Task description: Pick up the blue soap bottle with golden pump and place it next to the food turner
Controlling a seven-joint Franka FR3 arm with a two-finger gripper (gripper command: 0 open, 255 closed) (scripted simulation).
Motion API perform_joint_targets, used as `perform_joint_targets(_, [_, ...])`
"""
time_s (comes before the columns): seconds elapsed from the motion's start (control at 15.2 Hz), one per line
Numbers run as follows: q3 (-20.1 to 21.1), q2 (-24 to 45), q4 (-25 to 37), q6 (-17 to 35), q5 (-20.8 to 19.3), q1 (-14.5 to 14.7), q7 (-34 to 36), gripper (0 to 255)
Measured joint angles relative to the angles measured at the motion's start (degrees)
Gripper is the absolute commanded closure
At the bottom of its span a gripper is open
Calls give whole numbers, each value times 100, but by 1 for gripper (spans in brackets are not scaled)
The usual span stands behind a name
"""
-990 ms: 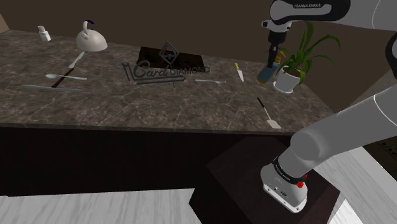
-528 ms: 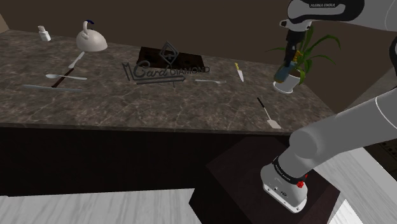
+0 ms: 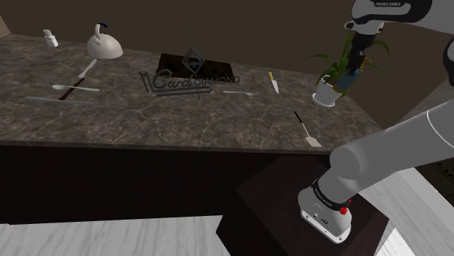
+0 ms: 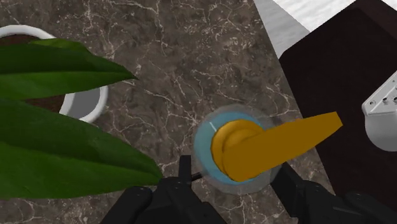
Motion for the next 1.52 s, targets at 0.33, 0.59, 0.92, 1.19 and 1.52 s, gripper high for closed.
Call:
perform_joint_targets(0.33, [-459, 272, 456, 14, -7, -210, -718, 255])
perform_joint_targets(0.59, [-523, 277, 238, 250, -32, -243, -736, 255])
perform_joint_targets(0.92, [-563, 265, -133, 605, -72, -265, -664, 255])
perform_joint_targets(1.19, [-587, 280, -431, 907, -99, -274, -583, 255])
perform_joint_targets(1.52, [-632, 356, -718, 1262, -117, -286, -517, 255])
